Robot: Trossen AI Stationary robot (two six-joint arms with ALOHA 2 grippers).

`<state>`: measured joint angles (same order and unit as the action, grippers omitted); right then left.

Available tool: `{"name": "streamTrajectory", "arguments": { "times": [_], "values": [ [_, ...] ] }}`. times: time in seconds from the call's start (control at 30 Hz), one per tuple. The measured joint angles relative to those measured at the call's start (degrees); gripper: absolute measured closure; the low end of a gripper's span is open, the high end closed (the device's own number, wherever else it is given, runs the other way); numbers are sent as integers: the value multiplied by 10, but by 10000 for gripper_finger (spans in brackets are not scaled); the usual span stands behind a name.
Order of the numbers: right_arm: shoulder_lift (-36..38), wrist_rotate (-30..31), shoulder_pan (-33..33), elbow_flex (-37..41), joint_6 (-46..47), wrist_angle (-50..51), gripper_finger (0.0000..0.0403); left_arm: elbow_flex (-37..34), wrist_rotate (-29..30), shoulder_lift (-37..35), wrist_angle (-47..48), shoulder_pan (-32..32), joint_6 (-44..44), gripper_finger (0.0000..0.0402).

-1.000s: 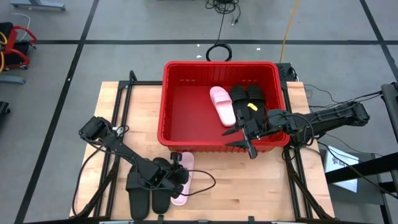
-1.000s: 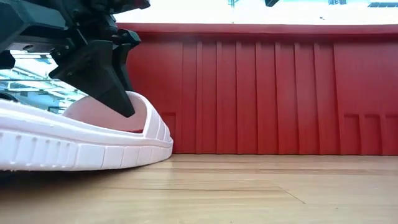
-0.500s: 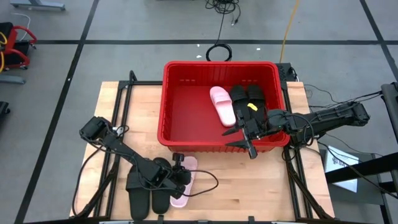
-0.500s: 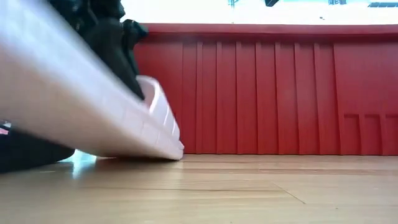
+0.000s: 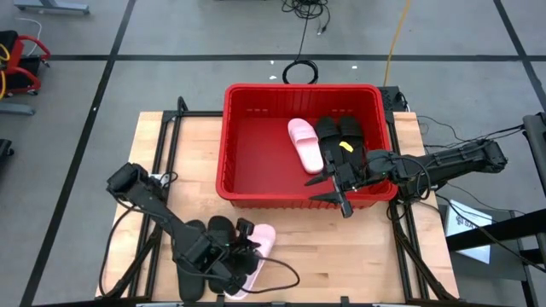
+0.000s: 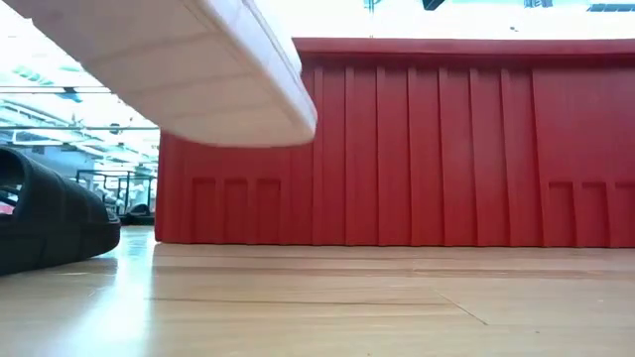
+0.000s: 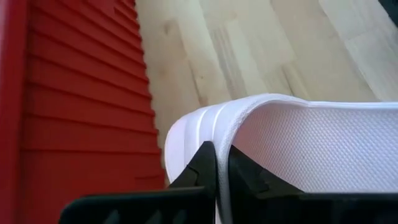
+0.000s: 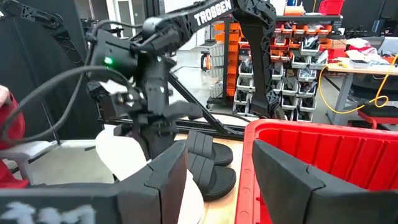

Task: Pick and place slides into bin
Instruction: Put the pink slide into the red bin

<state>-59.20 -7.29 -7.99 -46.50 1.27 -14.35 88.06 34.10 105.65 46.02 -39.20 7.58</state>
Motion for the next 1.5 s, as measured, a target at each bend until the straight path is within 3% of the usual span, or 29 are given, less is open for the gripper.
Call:
{"name": "streamTrajectory", "arguments": {
  "times": [0.37, 0.6, 0.93, 1.17, 1.3, 1.5],
  "values": [
    [0, 0, 0, 0, 0, 0, 232, 99, 26, 0, 103, -7, -49, 397],
    [0, 0, 0, 0, 0, 0, 232, 170, 75, 0, 229, -3, -47, 393],
    [0, 0, 0, 0, -5, 0, 232, 250, 88, -4, 364, 41, -41, 392],
    [0, 0, 0, 0, -18, 0, 232, 256, 73, -61, 345, 86, -108, 392],
    [0, 0, 0, 0, -20, 0, 232, 256, 109, -110, 304, 107, -173, 398],
    [0, 2, 0, 0, -38, 1, 232, 256, 83, -165, 276, 149, -221, 395]
  ]
}}
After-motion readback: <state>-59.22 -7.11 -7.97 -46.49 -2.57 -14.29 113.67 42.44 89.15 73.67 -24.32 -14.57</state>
